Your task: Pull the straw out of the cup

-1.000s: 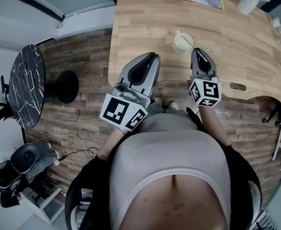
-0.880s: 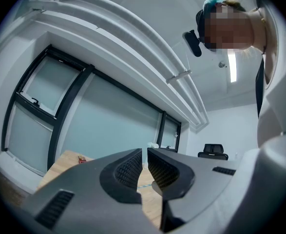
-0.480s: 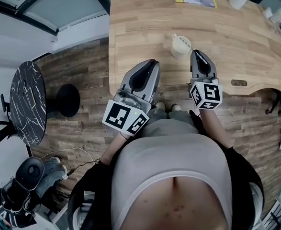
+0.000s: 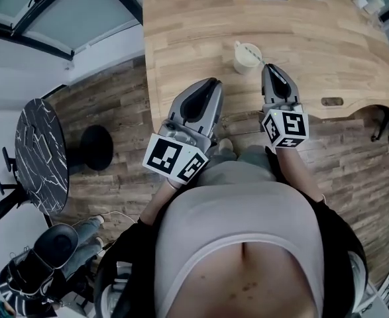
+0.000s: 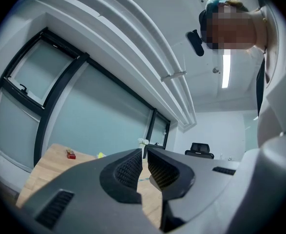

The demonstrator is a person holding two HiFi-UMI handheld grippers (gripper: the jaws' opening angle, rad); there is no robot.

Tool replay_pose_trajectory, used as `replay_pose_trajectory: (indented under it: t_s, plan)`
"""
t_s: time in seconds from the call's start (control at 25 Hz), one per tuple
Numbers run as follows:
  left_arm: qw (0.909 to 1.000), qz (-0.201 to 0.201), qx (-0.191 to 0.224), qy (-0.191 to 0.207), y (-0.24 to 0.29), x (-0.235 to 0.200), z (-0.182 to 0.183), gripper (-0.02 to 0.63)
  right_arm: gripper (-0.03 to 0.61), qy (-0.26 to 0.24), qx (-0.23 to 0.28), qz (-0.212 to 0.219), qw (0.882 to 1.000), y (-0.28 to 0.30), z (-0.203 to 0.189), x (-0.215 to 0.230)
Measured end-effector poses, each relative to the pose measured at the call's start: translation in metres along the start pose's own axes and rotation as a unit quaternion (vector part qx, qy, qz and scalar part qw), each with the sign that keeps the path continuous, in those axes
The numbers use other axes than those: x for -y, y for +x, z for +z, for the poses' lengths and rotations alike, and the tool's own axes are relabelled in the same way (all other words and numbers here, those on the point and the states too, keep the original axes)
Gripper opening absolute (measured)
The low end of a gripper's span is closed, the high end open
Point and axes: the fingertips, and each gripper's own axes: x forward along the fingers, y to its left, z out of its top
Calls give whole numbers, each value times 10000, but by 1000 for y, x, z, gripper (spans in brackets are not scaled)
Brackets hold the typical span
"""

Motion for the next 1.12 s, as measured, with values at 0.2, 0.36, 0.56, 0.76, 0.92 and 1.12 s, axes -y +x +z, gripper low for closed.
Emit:
replay_pose_trajectory:
  t_s: [0.2, 0.36, 0.56, 0.76, 0.92, 1.12]
  plan:
    - [9999, -35, 47, 84, -2, 10, 7, 23, 44, 62, 73, 70, 9999, -10, 7, -4]
    - [9999, 11, 49, 101, -3, 19, 6, 23, 44, 67, 105, 155, 9998, -17, 12, -5]
    - [9999, 69, 24, 90, -7, 35, 1, 22, 44, 140, 210, 265, 9993, -31, 22, -2]
    - [9999, 81, -3, 76, -9, 56, -7, 22, 44, 143, 327, 378, 9986, -50, 33, -1]
    - [9999, 100, 14, 70, -12, 73, -11, 22, 44, 122, 370, 437, 9983, -67, 38, 2]
    - [9999, 135, 23, 64, -19, 98, -18, 23, 44, 129, 453, 521, 9975, -93, 45, 7]
